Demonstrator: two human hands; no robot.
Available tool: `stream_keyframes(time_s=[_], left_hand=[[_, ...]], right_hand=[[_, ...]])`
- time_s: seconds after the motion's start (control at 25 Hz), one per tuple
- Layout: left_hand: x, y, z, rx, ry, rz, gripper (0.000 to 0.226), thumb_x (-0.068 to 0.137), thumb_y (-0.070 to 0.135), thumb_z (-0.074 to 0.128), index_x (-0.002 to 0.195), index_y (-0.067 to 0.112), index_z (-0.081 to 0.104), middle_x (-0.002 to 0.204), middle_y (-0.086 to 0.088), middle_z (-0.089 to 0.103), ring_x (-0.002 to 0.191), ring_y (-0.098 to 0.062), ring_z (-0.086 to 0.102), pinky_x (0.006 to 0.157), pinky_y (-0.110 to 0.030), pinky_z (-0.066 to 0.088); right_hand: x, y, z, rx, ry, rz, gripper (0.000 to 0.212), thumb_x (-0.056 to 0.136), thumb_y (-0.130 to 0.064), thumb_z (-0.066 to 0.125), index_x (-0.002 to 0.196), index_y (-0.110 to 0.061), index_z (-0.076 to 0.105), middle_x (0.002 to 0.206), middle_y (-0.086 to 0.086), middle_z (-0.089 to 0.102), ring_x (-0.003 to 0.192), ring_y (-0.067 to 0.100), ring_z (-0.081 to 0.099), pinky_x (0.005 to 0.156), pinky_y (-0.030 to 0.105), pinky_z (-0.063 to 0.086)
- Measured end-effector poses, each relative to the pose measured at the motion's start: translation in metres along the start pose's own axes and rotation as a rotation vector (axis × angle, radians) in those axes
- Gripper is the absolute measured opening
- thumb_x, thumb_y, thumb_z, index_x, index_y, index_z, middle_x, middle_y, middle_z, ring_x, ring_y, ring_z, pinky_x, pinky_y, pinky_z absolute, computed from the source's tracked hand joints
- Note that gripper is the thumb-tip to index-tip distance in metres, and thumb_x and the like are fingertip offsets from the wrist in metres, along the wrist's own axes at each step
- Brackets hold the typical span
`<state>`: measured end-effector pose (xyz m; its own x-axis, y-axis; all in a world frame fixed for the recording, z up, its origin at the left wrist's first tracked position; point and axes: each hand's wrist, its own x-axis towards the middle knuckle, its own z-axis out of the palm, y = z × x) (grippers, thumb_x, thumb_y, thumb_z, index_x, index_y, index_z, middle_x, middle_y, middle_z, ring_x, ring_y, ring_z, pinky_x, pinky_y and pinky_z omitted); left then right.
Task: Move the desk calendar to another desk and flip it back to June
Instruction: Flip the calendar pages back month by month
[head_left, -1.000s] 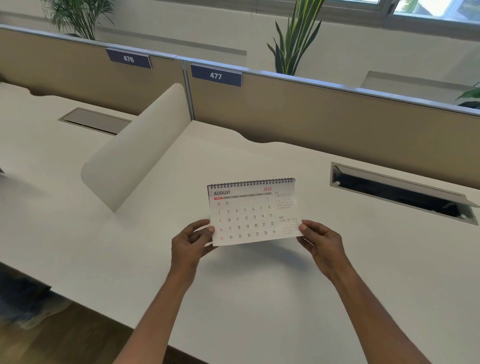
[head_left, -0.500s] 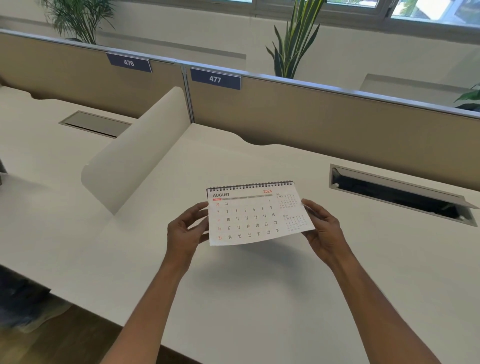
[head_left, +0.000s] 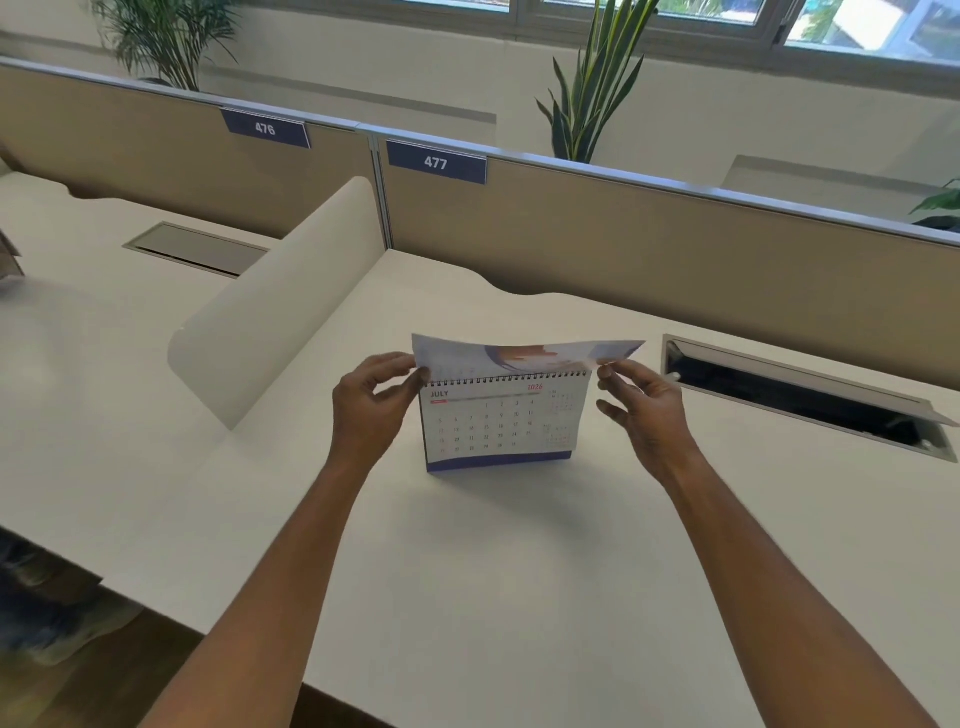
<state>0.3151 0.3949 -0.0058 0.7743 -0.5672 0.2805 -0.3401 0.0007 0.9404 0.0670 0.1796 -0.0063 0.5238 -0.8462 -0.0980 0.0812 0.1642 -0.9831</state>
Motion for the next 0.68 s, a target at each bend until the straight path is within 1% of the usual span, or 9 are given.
stream_keyframes(time_s=[0.08, 0.16, 0.24, 0.32, 0.36, 0.44, 0.48, 0.56, 0.68], left_hand=[[0.003, -0.004, 0.003, 0.006, -0.020, -0.020, 0.023, 0.090, 0.013, 0.081, 0.110, 0.004, 0.080, 0.109, -0.010, 0.080, 0.100, -0.017, 0.075, 0.078, -0.011, 0.056], [0.005, -0.008, 0.005, 0.027, -0.033, -0.054, 0.025, 0.090, 0.017, 0.081, 0.112, 0.005, 0.080, 0.108, -0.008, 0.081, 0.099, -0.018, 0.076, 0.077, -0.010, 0.056], [0.006, -0.011, 0.007, 0.041, -0.029, -0.099, 0.025, 0.090, 0.020, 0.081, 0.112, 0.008, 0.081, 0.107, -0.005, 0.081, 0.097, -0.015, 0.076, 0.081, -0.017, 0.060], [0.007, -0.016, 0.009, 0.047, -0.018, -0.146, 0.023, 0.089, 0.022, 0.082, 0.110, 0.011, 0.082, 0.105, -0.003, 0.082, 0.097, -0.014, 0.076, 0.088, -0.030, 0.063], [0.008, -0.018, 0.009, 0.038, -0.017, -0.174, 0.022, 0.089, 0.022, 0.082, 0.109, 0.012, 0.082, 0.105, -0.003, 0.082, 0.098, -0.016, 0.077, 0.091, -0.036, 0.063], [0.009, -0.023, 0.009, 0.005, -0.022, -0.230, 0.021, 0.089, 0.022, 0.082, 0.107, 0.012, 0.083, 0.105, -0.004, 0.082, 0.100, -0.021, 0.077, 0.093, -0.042, 0.062], [0.009, -0.025, 0.008, -0.014, -0.024, -0.258, 0.020, 0.089, 0.022, 0.082, 0.106, 0.013, 0.083, 0.104, -0.004, 0.083, 0.099, -0.022, 0.078, 0.093, -0.043, 0.062], [0.010, -0.028, 0.008, -0.065, -0.024, -0.307, 0.014, 0.089, 0.024, 0.083, 0.100, 0.016, 0.083, 0.099, -0.001, 0.084, 0.095, -0.021, 0.079, 0.091, -0.042, 0.064], [0.011, -0.031, 0.009, -0.137, -0.036, -0.340, 0.008, 0.089, 0.025, 0.082, 0.094, 0.019, 0.083, 0.091, 0.002, 0.084, 0.088, -0.018, 0.081, 0.084, -0.039, 0.066]], right_hand=[[0.006, -0.001, 0.004, -0.043, 0.024, 0.006, 0.009, 0.091, -0.021, 0.075, 0.099, -0.021, 0.077, 0.096, -0.008, 0.080, 0.092, 0.010, 0.071, 0.083, 0.041, 0.056], [0.012, 0.000, 0.008, -0.087, 0.043, 0.001, 0.009, 0.090, -0.023, 0.076, 0.099, -0.022, 0.077, 0.096, -0.008, 0.080, 0.100, 0.018, 0.070, 0.085, 0.043, 0.055], [0.017, 0.001, 0.012, -0.115, 0.066, 0.000, 0.010, 0.090, -0.024, 0.075, 0.099, -0.023, 0.078, 0.095, -0.009, 0.080, 0.103, 0.021, 0.069, 0.081, 0.039, 0.056], [0.021, 0.003, 0.014, -0.117, 0.084, 0.008, 0.010, 0.090, -0.024, 0.075, 0.100, -0.022, 0.078, 0.095, -0.008, 0.080, 0.101, 0.018, 0.072, 0.078, 0.034, 0.056], [0.023, 0.004, 0.015, -0.118, 0.083, 0.013, 0.011, 0.091, -0.024, 0.074, 0.101, -0.020, 0.077, 0.095, -0.007, 0.081, 0.097, 0.014, 0.073, 0.076, 0.031, 0.058], [0.025, 0.007, 0.016, -0.126, 0.076, 0.017, 0.013, 0.092, -0.021, 0.073, 0.104, -0.017, 0.077, 0.091, -0.008, 0.081, 0.088, 0.007, 0.075, 0.069, 0.024, 0.059], [0.026, 0.008, 0.016, -0.124, 0.083, 0.019, 0.014, 0.093, -0.019, 0.072, 0.106, -0.014, 0.076, 0.091, -0.007, 0.081, 0.085, 0.007, 0.076, 0.067, 0.022, 0.059], [0.028, 0.012, 0.016, -0.108, 0.114, 0.031, 0.020, 0.094, -0.016, 0.071, 0.111, -0.006, 0.075, 0.095, 0.000, 0.080, 0.085, 0.010, 0.075, 0.069, 0.024, 0.061], [0.030, 0.015, 0.019, -0.072, 0.148, 0.054, 0.022, 0.094, -0.014, 0.070, 0.112, -0.001, 0.073, 0.098, 0.006, 0.078, 0.086, 0.010, 0.074, 0.078, 0.032, 0.063]])
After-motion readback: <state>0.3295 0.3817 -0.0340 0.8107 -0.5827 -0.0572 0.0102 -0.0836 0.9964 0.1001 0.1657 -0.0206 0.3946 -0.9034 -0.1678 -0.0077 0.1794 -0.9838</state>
